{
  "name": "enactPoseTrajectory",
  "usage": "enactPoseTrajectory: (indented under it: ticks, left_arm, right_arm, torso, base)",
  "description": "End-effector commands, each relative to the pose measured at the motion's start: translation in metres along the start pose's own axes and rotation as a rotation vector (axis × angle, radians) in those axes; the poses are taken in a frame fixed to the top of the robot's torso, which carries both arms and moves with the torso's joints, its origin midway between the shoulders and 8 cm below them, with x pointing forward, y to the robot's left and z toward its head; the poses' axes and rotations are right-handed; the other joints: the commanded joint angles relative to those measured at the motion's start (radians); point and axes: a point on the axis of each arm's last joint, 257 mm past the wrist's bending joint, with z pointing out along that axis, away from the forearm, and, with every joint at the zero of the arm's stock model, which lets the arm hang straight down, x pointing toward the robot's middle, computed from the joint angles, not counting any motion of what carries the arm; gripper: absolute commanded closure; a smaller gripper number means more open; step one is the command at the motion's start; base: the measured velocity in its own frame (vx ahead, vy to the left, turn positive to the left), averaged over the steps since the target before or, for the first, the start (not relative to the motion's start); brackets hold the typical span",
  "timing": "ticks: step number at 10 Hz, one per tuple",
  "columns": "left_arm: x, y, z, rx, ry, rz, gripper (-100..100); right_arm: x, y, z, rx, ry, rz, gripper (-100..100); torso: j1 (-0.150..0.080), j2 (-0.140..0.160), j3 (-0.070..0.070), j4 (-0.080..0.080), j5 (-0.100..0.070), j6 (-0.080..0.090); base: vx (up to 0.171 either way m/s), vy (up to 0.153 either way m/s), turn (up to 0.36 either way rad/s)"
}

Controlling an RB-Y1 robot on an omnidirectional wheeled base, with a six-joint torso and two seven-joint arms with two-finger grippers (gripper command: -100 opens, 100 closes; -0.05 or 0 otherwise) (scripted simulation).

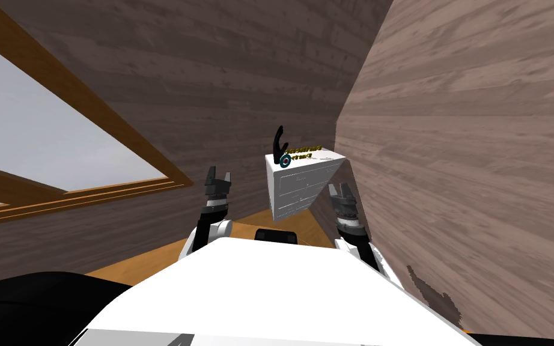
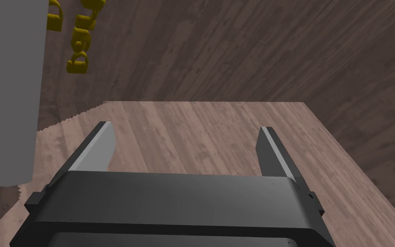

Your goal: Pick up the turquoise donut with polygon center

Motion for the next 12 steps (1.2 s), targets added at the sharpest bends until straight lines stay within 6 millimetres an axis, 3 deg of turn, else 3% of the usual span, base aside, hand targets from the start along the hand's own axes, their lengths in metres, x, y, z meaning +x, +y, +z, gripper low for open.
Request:
enactPoseTrajectory:
  ticks: [1, 6, 12]
  left_arm:
    - [0.0, 0.0, 0.0, 0.0, 0.0, 0.0, 0]
    - [0.0, 0.0, 0.0, 0.0, 0.0, 0.0, 0]
    - [0.0, 0.0, 0.0, 0.0, 0.0, 0.0, 0]
  right_arm:
    - [0.006, -0.008, -0.008, 0.016, 0.063, -0.041, -100]
    - [0.015, -0.025, -0.026, 0.048, 0.217, -0.128, -100]
    - [0.021, -0.053, -0.063, 0.095, 0.45, -0.252, -100]
  torso:
    - [0.0, 0.0, 0.0, 0.0, 0.0, 0.0]
    - [-0.001, 0.0, 0.0, 0.0, 0.0, 0.0]
    - [-0.001, -0.001, -0.001, 0.0, 0.0, 0.0]
  base:
    - [-0.048, -0.032, 0.04]
    - [-0.054, -0.035, 0.04]
    - [-0.042, -0.028, 0.064]
